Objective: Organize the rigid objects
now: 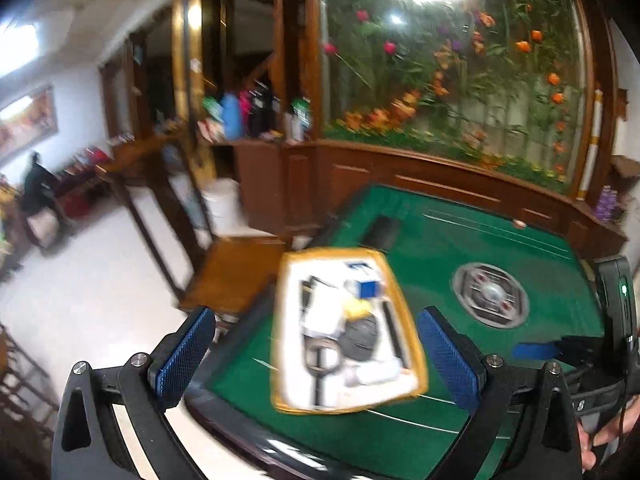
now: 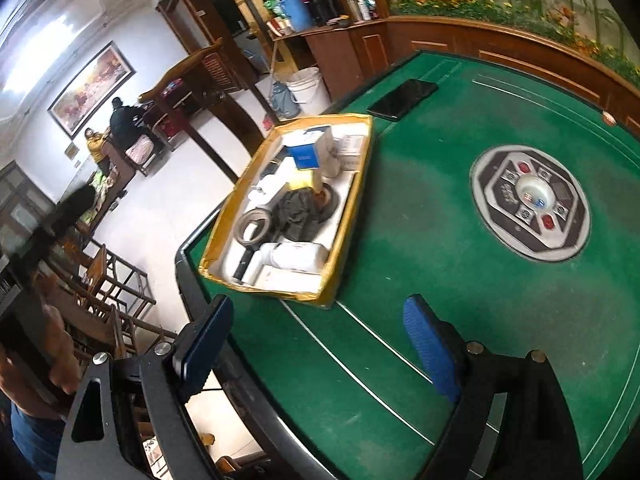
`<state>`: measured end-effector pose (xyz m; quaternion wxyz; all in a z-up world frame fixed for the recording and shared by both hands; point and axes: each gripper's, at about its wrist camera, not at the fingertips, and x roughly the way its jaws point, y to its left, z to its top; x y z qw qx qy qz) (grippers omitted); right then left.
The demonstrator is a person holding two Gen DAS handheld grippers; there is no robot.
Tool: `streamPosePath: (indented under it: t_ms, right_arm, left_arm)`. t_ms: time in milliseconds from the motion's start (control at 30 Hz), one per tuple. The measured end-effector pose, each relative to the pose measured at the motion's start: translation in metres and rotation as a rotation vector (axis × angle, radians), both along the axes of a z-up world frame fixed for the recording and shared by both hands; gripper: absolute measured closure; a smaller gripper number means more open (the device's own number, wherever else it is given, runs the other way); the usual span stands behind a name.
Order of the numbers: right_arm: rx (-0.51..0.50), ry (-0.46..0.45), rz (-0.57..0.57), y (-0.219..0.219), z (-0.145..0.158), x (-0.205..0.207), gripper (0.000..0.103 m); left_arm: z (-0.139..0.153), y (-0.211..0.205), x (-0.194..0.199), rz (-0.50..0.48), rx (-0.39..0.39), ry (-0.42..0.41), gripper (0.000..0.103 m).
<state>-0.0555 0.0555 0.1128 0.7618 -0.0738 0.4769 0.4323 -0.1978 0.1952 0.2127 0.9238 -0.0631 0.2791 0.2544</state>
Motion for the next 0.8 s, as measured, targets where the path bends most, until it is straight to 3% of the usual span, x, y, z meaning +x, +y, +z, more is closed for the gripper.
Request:
streamPosePath:
  t_ms: [200,433,500,567,600,633,733,800]
  right_arm:
    - [-0.009,0.003,0.047,0.015,-0.001,-0.011,0.017]
    - [-0.003,-0.021,0.099,0.029,0.007,-0.024,0.017]
    - [-0.002,-0.029,0.122,0.033,0.009,-0.028,0.017]
    - [-0.001,-0.044,0.146,0.036,0.012,-0.033,0.017]
    - [-0.001,-0.049,0.154,0.037,0.013,-0.035,0.017]
    - [0.001,-0.055,0.167,0.038,0.014,-0.037,0.017]
    - [-0.006,-0.069,0.189,0.04,0.014,-0.042,0.017]
    - [-0.018,-0.066,0.2,0.043,0.011,-0.043,0.017]
  left_arm:
    - [0.045,-0.005,-0.028,0.062,0.086,-0.015,0.001]
    - [0.067,-0.004,-0.065,0.114,0.139,-0.135,0.001]
    - [0.062,0.006,-0.077,0.098,0.082,-0.173,0.001]
    - [0.054,0.022,-0.09,0.025,-0.055,-0.248,0.001]
    - [0.049,0.032,-0.098,0.016,-0.135,-0.293,0.001]
    - [0.046,0.038,-0.101,0.049,-0.161,-0.293,0.001]
    - [0.033,0.045,-0.101,0.173,-0.061,-0.199,0.001]
    - [0.025,0.048,-0.099,0.193,-0.072,-0.164,0.001]
